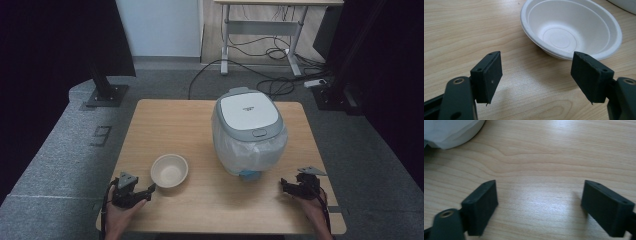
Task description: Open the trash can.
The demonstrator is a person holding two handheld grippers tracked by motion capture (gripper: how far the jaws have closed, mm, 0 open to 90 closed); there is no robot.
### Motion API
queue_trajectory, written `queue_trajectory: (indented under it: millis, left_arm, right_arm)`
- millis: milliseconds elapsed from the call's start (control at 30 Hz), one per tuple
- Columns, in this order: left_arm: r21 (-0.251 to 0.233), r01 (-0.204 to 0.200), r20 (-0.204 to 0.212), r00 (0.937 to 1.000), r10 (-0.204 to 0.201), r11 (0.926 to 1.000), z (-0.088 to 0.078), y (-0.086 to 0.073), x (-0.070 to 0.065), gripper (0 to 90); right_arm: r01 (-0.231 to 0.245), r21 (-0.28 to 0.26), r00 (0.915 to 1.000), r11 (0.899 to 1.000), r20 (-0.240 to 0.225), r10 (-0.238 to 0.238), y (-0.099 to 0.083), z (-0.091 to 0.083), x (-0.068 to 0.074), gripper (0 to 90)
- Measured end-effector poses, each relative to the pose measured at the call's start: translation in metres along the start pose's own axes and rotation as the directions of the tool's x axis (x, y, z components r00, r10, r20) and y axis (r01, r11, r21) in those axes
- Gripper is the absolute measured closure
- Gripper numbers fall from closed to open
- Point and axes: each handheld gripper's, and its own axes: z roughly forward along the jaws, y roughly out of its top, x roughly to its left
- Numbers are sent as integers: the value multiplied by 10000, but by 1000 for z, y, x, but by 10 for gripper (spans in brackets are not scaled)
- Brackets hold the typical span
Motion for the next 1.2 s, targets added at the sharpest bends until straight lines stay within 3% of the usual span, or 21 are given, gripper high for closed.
queue_trajectory:
  millis: [100,167,400,500,533,767,833,1200]
  left_arm:
    - [23,22,30,10000,-22,10000,1,0,1,253]
    - [0,103,46,9999,-103,9999,0,-1,2,253]
    - [-106,69,140,9999,-67,9999,-2,0,-1,256]
    - [-117,44,150,9999,-42,9999,-2,1,-2,261]
    - [-88,35,167,9999,-33,10000,-1,1,-1,261]
    - [-69,78,203,9998,-76,9999,0,1,0,262]
    - [-77,53,204,9998,-51,10000,-1,1,-1,263]
    - [-136,148,245,9996,-144,9998,-1,1,0,265]
  right_arm:
    - [-266,-24,9995,9996,-195,266,1,-1,-2,170]
    - [-487,-359,9975,9982,-538,467,3,-7,-5,237]
    - [-267,-1177,9955,9927,-932,157,4,-27,2,313]
    - [-222,-1287,9942,9914,-1069,84,4,-30,4,341]
    - [-151,-1421,9913,9897,-1318,-39,6,-33,5,384]
    - [15,-1756,9822,9845,-1847,-344,9,-40,12,468]
    - [112,-1904,9763,9816,-2101,-519,10,-43,17,512]
    - [655,-2242,9571,9723,-2617,-1248,12,-47,30,706]
